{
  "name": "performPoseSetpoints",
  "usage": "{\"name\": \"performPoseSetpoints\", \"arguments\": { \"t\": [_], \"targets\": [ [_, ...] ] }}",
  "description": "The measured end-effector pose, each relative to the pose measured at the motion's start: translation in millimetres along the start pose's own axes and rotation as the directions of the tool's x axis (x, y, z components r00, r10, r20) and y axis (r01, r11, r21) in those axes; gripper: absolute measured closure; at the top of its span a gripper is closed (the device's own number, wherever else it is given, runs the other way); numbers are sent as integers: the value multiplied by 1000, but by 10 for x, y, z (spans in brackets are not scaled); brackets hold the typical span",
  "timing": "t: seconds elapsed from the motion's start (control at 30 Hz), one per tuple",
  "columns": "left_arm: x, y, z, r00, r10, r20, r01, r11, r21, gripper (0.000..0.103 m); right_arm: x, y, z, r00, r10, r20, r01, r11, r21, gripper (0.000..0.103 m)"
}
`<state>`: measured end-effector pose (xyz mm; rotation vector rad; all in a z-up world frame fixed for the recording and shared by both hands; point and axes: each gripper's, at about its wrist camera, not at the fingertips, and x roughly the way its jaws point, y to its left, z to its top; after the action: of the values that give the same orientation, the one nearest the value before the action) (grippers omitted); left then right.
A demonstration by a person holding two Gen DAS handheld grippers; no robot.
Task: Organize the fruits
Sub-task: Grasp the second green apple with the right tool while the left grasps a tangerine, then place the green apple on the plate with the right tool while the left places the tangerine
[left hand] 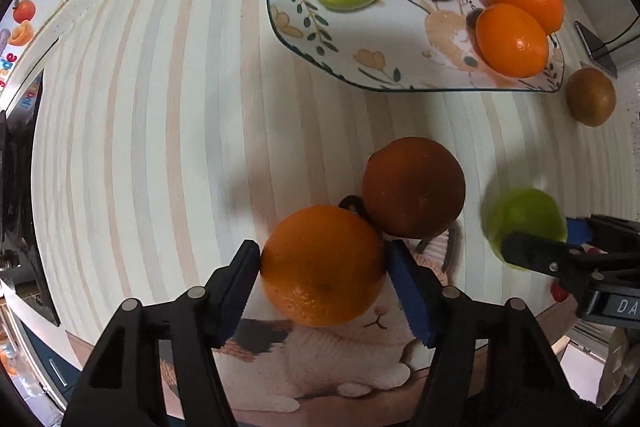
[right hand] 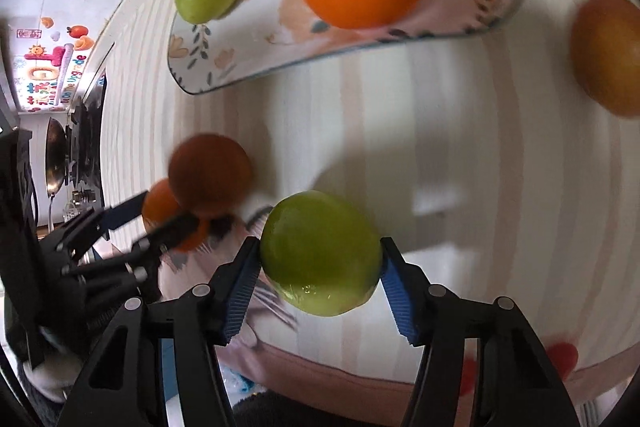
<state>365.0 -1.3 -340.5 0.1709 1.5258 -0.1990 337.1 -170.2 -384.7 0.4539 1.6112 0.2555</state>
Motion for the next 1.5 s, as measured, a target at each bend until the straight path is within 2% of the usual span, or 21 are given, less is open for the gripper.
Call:
{"name": "performPoseSetpoints", "arguments": {
  "t": [0.27,0.43,0.6,0.77,0.9,1.0,1.07,1.13,1.2,1.33,1.43,1.5],
  "targets": [
    [-22,-78,-354,998,-47,-37,43,996,-81,41,-10,-209,-53,996,83,-24,-81,993,86,41],
    [-9,-167,-399,1000,-22,-8,21,995,-101,41,36,-215,-32,997,79,-27,-76,993,91,37],
    [-29,-184,-400,999,-40,-2,39,991,-131,41,22,-103,-54,1000,19,-5,-18,999,33,40],
    [-231,16,-415,999,-45,24,48,988,-145,41,-96,-147,-133,999,40,32,-42,997,65,40],
    [-513,83,-342,993,-91,71,102,981,-168,41,-301,-142,-110,994,78,82,-85,993,84,40],
    [-835,228,-202,982,-140,127,162,969,-187,41,-501,-49,3,985,114,128,-125,989,83,40],
    [-947,300,-25,971,-195,140,223,950,-218,41,-624,25,134,979,137,149,-151,985,86,40],
    [-983,417,166,952,-261,158,296,916,-271,41,-738,124,334,972,155,177,-172,981,89,40],
    [-956,556,378,941,-291,172,334,884,-329,41,-840,202,512,967,153,202,-174,981,89,40],
    [-744,622,764,925,-339,171,380,823,-423,41,-928,332,900,967,127,219,-150,985,90,40],
    [-554,636,926,914,-376,149,400,783,-477,41,-911,398,1150,973,94,211,-115,989,93,40],
    [-441,645,1003,909,-394,132,405,766,-499,41,-851,399,1260,976,72,206,-93,991,95,40]
  ]
}}
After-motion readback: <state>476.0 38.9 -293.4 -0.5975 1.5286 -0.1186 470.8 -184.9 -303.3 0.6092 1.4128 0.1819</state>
